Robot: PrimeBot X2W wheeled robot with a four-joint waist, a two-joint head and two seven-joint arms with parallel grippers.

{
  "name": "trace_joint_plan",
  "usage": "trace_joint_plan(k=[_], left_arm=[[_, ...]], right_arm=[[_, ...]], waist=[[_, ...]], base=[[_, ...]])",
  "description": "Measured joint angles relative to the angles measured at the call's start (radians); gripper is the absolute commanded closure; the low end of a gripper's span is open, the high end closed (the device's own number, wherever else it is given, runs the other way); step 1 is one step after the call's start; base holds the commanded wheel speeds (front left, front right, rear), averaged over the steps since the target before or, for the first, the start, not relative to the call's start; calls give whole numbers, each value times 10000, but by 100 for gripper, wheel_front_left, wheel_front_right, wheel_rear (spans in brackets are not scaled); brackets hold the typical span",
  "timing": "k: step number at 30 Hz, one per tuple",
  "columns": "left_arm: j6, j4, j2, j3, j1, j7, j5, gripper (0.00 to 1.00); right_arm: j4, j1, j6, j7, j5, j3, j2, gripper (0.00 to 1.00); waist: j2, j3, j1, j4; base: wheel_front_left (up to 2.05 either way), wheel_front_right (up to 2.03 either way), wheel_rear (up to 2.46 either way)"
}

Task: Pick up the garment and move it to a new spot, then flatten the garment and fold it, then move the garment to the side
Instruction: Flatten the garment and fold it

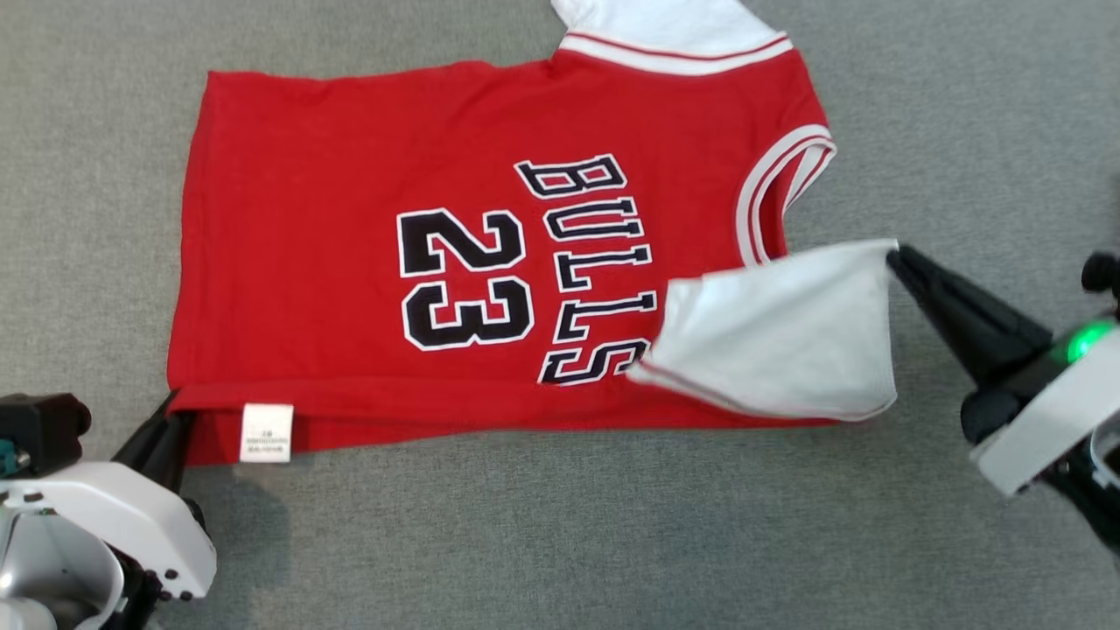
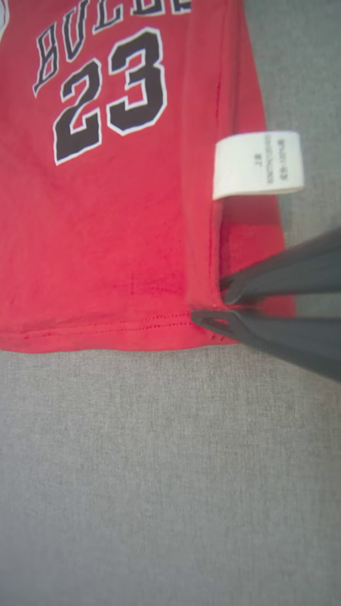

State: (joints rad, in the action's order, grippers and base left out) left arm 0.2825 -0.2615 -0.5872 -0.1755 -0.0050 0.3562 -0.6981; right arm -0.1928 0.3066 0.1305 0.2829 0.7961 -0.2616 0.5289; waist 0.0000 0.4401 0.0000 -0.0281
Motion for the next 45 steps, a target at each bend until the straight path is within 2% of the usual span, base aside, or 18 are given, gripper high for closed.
trace_joint_plan(k=[4,15,16,17,18,19,20,21,26,30,34,38,41,45], left_arm=[[-96,330,42,12,-360,33,-161,100],[-399,1181,433,-44,-1091,-161,-518,100],[-437,1260,516,-50,-1128,-282,-518,70],[-441,1352,635,-38,-1182,-439,-523,25],[-474,1425,775,-40,-1244,-608,-560,0],[-539,1453,922,-35,-1267,-790,-614,0],[-543,1482,1062,2,-1270,-1060,-623,0],[-539,1513,1256,71,-1282,-1371,-623,0],[-539,1547,1885,314,-1468,-2669,-583,0],[-416,1570,2282,433,-1484,-3776,-219,0],[-115,1448,2429,458,-1485,-4773,477,0],[69,1283,2583,311,-1489,-5551,1110,0],[84,1179,2683,155,-1472,-5850,1498,0],[-15,1294,2731,-10,-1332,-6050,2023,0]], right_arm=[[903,1109,0,-686,92,-740,466,100],[2801,3006,2,-2587,621,-3139,1087,100],[2991,3086,0,-2803,662,-3292,1089,100],[3114,3140,2,-3060,777,-3404,1068,100],[3252,3193,2,-3310,894,-3503,1034,77],[3381,3211,2,-3561,936,-3603,1003,59],[3496,3206,2,-3802,995,-3632,974,19],[3657,3196,0,-4054,1104,-3624,940,0],[4159,2938,2,-4964,980,-3319,727,0],[4449,2423,2,-5335,357,-2412,251,0],[4312,1748,0,-5434,-1030,-853,-491,0],[3521,836,2,-5448,-2878,709,-1475,0],[2907,-50,2,-5465,-3946,1352,-2073,0],[2305,-1003,2,-5473,-4761,1925,-2625,0]], waist=[[0,337,0,106],[0,785,0,434],[0,781,0,441],[0,768,0,447],[0,735,0,452],[0,695,0,453],[0,654,0,453],[0,605,0,454],[0,372,0,452],[0,104,0,400],[0,-193,0,299],[0,-505,0,226],[0,-741,0,215],[0,-1032,0,248]], base=[[0,0,0],[0,0,0],[0,0,0],[0,0,0],[0,0,0],[0,0,0],[0,0,0],[0,0,0],[0,0,0],[0,0,0],[0,0,0],[0,0,0],[0,0,0],[0,0,0]])
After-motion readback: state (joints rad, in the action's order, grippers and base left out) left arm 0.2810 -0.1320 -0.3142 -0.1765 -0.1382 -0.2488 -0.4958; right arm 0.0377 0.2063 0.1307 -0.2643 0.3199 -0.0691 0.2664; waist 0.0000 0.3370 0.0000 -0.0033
